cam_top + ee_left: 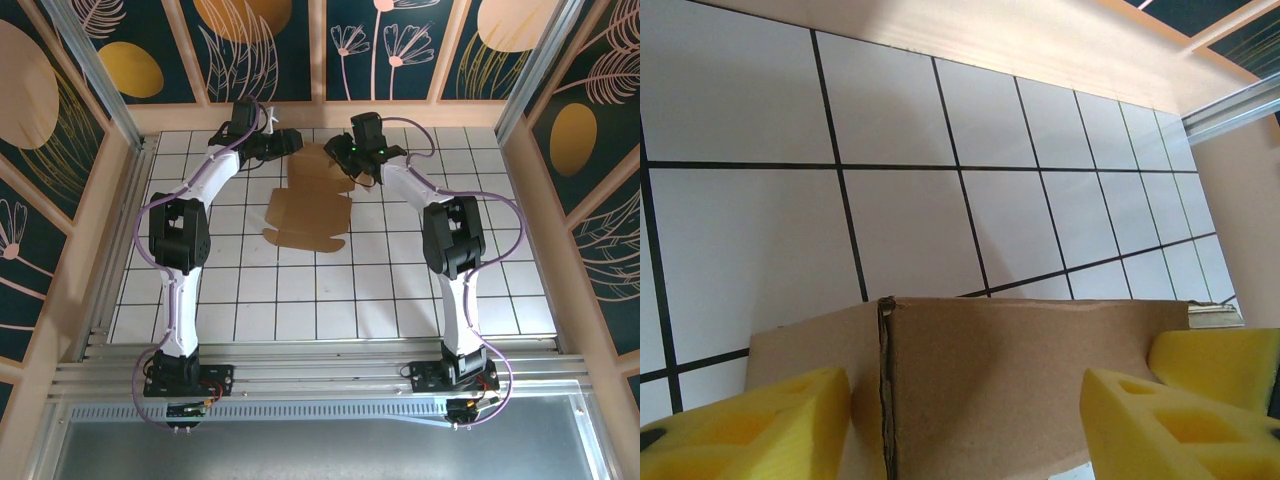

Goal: Fold the paper box

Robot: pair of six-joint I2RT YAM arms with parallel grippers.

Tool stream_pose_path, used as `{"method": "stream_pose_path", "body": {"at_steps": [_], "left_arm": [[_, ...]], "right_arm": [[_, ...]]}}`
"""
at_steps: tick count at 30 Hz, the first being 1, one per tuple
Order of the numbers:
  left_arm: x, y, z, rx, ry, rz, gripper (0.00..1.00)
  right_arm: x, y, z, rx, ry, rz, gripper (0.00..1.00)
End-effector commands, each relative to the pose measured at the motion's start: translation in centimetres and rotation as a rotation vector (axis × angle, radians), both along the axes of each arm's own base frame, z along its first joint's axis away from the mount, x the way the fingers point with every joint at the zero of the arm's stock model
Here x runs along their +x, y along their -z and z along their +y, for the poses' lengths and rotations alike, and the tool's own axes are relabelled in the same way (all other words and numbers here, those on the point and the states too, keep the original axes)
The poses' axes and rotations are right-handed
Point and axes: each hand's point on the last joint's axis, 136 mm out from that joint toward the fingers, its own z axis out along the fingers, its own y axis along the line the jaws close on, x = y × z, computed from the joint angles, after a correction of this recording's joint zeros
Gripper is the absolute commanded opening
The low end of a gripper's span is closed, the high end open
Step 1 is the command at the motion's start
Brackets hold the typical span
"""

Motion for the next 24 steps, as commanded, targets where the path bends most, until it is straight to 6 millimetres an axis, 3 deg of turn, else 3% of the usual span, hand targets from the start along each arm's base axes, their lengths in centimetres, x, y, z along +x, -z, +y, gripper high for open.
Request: {"method": "stream_pose_path", "body": {"at_steps": [1, 5, 8, 12, 15, 20, 24], "left_arm": [[-0.8, -0.6, -1.3, -0.014, 0.035, -0.006, 0.62], [-0.7, -0.6, -0.9, 0.022, 0.028, -0.021, 0.64], [-0.7, -0.4, -0.6, 0.045, 0.027, -0.027, 0.65], [-0.8, -0.4, -0.5, 0.053, 0.033, -0.031, 0.65], [-0.9, -0.5, -0.6, 0.051, 0.04, -0.031, 0.65], [-1.0, -0.3, -0.5, 0.062, 0.045, -0.029, 0.65], [-1.2, 0.4, -0.4, 0.076, 0.044, -0.015, 0.65]], "right_arm": [[-1.0, -0.7, 0.8, -0.034, -0.038, -0.033, 0.45], [-2.3, -3.9, -0.2, -0.052, -0.085, -0.095, 0.58], [-4.2, -5.6, -2.1, -0.048, -0.083, -0.143, 0.65], [-7.7, -5.5, -5.5, -0.003, -0.025, -0.176, 0.67], [-9.2, -5.0, -8.2, -0.055, 0.029, -0.211, 0.7], [-8.0, -5.0, -12.2, -0.17, -0.053, -0.279, 0.75], [-6.4, -4.4, -11.6, -0.162, -0.229, -0.308, 0.76]]}}
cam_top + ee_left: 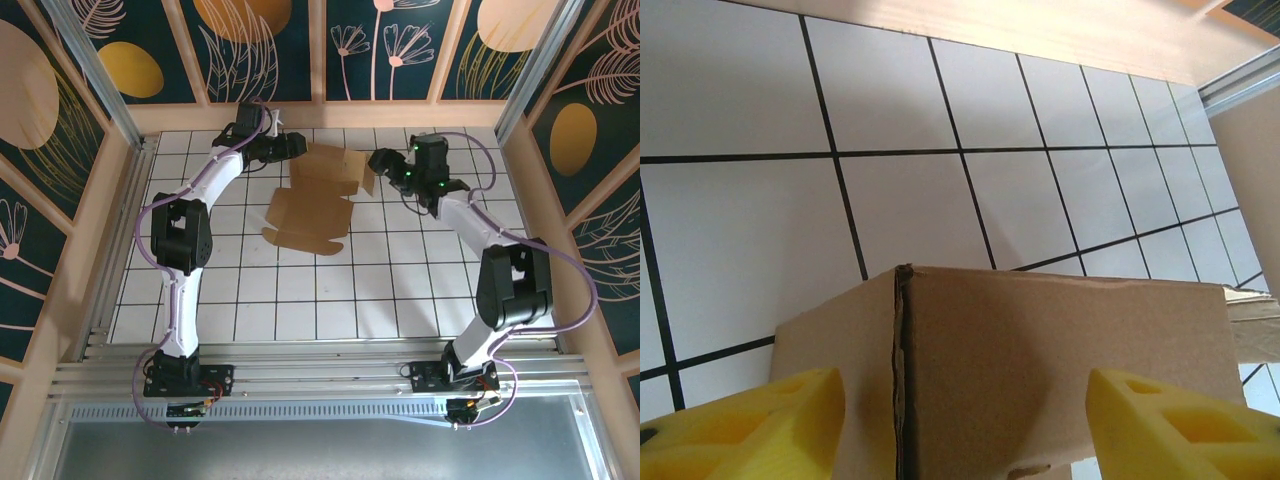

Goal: Fold the paper box

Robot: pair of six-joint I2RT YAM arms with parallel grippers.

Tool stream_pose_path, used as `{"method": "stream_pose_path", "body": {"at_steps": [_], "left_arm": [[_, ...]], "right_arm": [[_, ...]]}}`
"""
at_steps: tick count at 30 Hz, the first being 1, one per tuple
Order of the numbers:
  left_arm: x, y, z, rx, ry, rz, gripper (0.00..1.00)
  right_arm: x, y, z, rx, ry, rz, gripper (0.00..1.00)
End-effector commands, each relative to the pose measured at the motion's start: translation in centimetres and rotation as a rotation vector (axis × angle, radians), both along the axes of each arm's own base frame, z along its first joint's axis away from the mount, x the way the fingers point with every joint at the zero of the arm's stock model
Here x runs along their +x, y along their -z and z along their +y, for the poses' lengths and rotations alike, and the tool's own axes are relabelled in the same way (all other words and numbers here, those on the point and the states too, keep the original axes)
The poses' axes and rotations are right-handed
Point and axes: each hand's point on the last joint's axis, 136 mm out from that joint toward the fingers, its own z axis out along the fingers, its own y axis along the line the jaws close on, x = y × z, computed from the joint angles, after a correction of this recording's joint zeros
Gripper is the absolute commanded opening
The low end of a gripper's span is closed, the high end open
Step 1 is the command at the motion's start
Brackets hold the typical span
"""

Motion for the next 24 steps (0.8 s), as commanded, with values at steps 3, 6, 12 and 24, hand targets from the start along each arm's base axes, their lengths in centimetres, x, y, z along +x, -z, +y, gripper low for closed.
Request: {"method": "stream_pose_path", "body": {"at_steps": [3, 6, 12, 24], "left_arm": [[-0.6, -0.3, 0.2, 0.016, 0.005, 0.006, 0.65], [-0.5, -0.6, 0.2, 0.011, 0.002, 0.003, 0.65], [-0.5, -0.7, 0.3, 0.018, -0.003, -0.006, 0.65], [-0.1, -0.1, -0.2, 0.013, 0.015, 0.015, 0.59]], "right_arm": [[0.3, 0.6, 3.4, -0.097, -0.221, -0.087, 0.67], [-1.7, 2.8, 3.7, -0.072, -0.132, -0.043, 0.66], [-4.1, 7.1, 4.5, 0.035, 0.041, 0.025, 0.6], [3.6, 11.1, 5.7, -0.016, 0.176, -0.014, 0.55]]}}
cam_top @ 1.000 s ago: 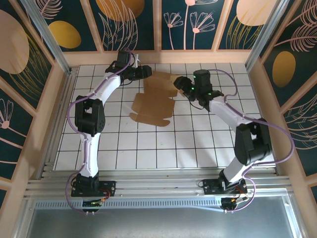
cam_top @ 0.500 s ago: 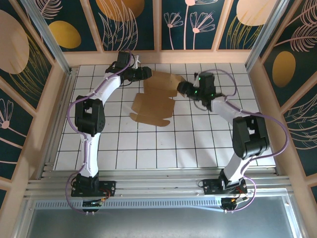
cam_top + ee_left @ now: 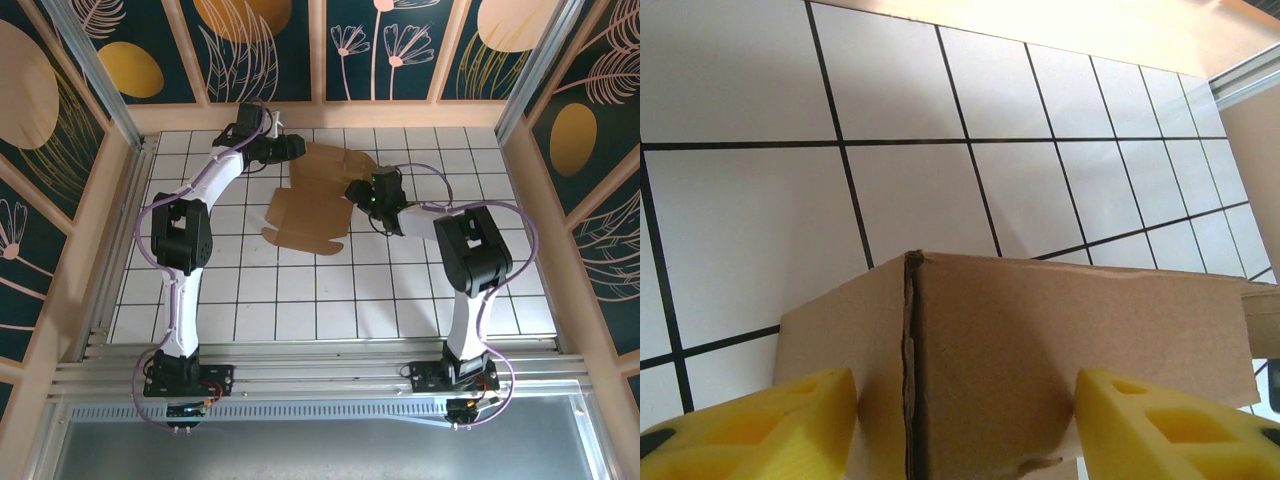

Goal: Fold the paper box

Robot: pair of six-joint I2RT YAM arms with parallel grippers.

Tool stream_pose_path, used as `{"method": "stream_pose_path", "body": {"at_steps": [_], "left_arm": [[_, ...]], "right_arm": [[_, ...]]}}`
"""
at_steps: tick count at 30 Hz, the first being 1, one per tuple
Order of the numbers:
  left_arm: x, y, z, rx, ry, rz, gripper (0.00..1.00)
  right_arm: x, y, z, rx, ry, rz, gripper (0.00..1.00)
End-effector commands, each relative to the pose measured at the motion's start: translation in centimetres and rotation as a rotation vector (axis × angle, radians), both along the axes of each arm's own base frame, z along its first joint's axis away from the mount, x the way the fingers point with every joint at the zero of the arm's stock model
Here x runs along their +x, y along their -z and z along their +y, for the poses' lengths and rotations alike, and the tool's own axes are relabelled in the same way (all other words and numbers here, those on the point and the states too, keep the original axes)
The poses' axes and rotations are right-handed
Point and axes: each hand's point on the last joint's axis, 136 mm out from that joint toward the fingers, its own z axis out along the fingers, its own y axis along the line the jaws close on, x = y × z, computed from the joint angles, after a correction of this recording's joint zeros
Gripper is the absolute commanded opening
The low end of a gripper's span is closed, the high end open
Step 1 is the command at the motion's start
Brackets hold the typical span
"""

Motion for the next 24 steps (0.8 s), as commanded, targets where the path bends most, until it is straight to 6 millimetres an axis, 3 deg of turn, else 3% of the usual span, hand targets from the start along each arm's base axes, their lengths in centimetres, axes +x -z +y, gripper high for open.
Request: {"method": "stream_pose_path", "body": {"at_steps": [1, 11, 14, 19, 24], "left_arm": [[0.1, -0.2, -0.3, 0.004, 0.018, 0.004, 0.59], [0.0, -0.2, -0.4, 0.011, 0.034, 0.009, 0.58], [-0.1, 0.2, -0.5, 0.011, 0.038, 0.015, 0.58], [-0.4, 1.0, -1.0, 0.004, 0.052, 0.037, 0.53], [-0.5, 1.2, -1.6, 0.013, 0.07, 0.044, 0.53]], "right_arm": [[2.8, -1.2, 0.0, 0.004, 0.071, -0.095, 0.55], [5.0, 1.3, 1.4, -0.019, 0.015, -0.126, 0.49], [5.0, 1.3, 1.6, -0.012, -0.001, -0.151, 0.47], [5.2, 0.4, 2.6, -0.035, -0.049, -0.208, 0.37], [5.7, 0.6, 3.7, -0.121, -0.111, -0.221, 0.36]]}}
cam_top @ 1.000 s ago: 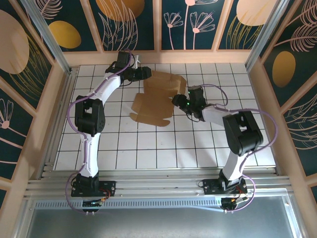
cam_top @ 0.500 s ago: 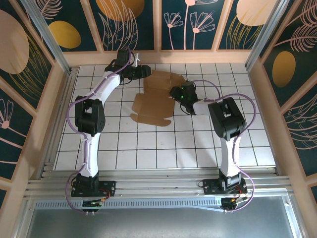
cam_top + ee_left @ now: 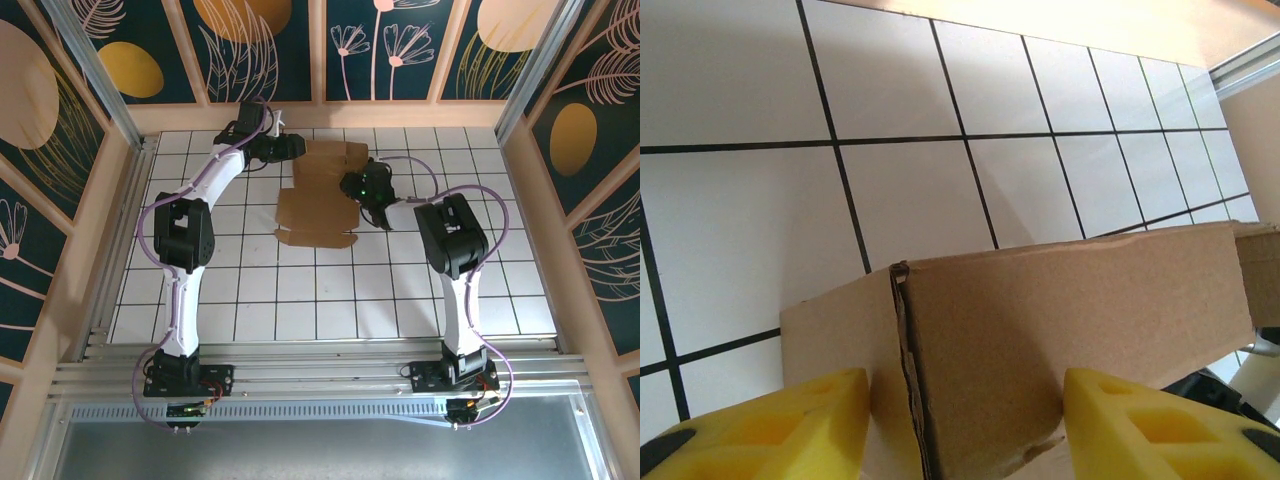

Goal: Fold the paper box

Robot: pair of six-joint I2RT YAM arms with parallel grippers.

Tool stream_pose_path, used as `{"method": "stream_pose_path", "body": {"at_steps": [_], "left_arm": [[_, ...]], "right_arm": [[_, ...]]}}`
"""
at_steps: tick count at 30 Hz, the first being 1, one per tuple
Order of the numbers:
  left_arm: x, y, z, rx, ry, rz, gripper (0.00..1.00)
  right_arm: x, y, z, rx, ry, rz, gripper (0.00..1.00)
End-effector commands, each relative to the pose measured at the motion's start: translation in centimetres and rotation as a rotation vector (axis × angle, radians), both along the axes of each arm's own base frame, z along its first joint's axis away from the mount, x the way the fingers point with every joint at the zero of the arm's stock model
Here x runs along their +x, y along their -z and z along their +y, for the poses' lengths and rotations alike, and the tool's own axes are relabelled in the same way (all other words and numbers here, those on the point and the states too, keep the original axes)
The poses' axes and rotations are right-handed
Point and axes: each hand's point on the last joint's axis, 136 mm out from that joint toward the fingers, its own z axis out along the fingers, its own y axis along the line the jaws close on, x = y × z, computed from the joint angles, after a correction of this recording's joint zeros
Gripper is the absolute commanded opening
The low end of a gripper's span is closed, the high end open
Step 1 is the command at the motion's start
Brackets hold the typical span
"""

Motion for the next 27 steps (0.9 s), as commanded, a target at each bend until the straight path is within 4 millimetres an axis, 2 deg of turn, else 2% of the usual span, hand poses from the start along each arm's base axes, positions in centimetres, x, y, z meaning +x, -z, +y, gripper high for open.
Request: {"method": "stream_pose_path", "body": {"at_steps": [1, 6, 16, 18, 20, 24, 27], "left_arm": [[-0.6, 1.0, -1.1, 0.006, 0.045, 0.035, 0.53], [-0.6, 0.8, -1.2, 0.004, 0.044, 0.035, 0.53], [-0.6, 0.5, -1.1, 0.017, 0.035, 0.033, 0.53], [-0.5, 0.6, -0.8, 0.03, 0.021, 0.03, 0.53], [-0.4, 0.7, -0.7, 0.039, 0.011, 0.027, 0.54], [0.1, 1.1, -0.4, 0.049, -0.01, 0.03, 0.54], [0.1, 1.4, -0.5, 0.046, -0.01, 0.036, 0.54]], "right_arm": [[0.7, -0.4, 1.6, -0.08, -0.068, -0.051, 0.37], [1.0, -0.2, 2.5, -0.1, -0.12, -0.067, 0.38], [1.8, -0.4, 3.1, -0.1, -0.139, -0.075, 0.4], [1.3, -1.7, 2.4, -0.103, -0.12, -0.086, 0.41], [0.3, -3.8, 1.6, -0.098, -0.114, -0.122, 0.44], [-2.5, -7.5, -0.6, -0.109, -0.137, -0.175, 0.54], [-4.6, -10.1, -2.4, -0.102, -0.178, -0.207, 0.55]]}}
